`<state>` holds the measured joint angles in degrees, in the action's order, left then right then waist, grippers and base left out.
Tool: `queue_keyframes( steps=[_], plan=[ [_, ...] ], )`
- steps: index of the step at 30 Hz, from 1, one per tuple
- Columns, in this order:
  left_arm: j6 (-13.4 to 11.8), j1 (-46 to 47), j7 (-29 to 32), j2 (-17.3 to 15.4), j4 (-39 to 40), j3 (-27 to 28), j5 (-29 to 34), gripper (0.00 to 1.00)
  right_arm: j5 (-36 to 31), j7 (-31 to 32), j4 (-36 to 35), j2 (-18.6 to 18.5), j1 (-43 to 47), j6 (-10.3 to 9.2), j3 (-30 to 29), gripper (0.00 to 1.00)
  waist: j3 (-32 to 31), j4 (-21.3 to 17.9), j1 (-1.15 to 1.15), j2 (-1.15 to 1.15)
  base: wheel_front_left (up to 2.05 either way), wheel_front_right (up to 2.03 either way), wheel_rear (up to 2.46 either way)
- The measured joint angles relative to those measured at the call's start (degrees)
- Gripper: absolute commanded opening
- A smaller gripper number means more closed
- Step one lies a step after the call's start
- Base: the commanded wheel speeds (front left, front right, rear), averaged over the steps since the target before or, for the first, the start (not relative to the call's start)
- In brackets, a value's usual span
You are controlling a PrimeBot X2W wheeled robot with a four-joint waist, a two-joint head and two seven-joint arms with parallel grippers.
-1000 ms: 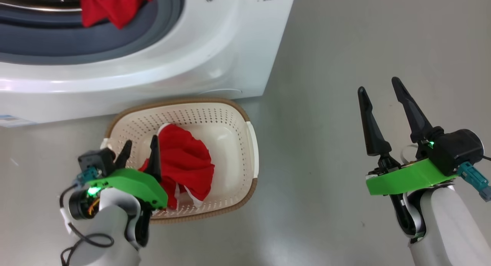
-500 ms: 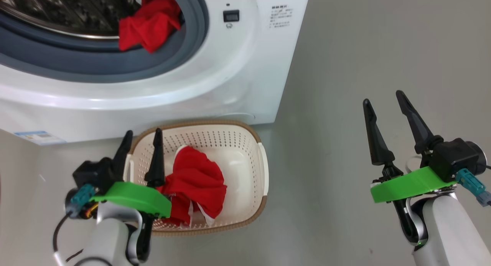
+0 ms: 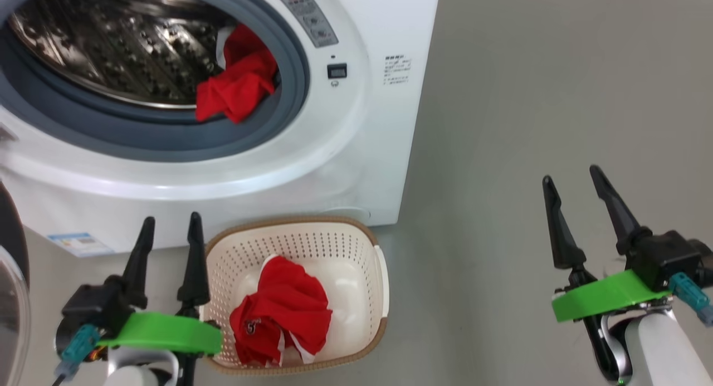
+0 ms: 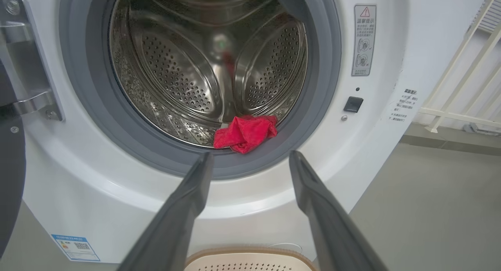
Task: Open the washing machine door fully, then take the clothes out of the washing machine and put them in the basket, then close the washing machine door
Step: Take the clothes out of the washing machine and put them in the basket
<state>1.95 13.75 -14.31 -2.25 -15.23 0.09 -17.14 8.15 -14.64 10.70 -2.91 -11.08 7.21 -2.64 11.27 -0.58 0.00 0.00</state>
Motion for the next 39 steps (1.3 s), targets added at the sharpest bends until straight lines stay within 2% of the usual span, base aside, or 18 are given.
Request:
queue_keyframes(
  steps=[12,27,39],
  plan=[
    [1.1,-8.2,0.0,-1.2,4.3,2.9,1.2,1.0,-2.7,0.0,-5.1,0.2,5.1,0.0,-0.9,1.0,-5.6,-1.4,0.0,0.0,0.0,0.0,0.0],
    [1.6,-15.5,1.2,-2.5,6.2,3.2,0.0,1.0,-2.8,0.0,-4.7,0.5,10.1,0.0,-1.9,1.0,-13.2,-2.7,0.0,0.0,0.0,0.0,0.0],
    [1.6,-17.4,2.2,-2.9,7.1,3.0,-0.8,1.0,-2.8,0.0,-4.4,0.5,11.6,0.01,-1.9,1.0,-14.9,-3.6,0.0,0.0,0.0,0.0,0.0]
  ],
)
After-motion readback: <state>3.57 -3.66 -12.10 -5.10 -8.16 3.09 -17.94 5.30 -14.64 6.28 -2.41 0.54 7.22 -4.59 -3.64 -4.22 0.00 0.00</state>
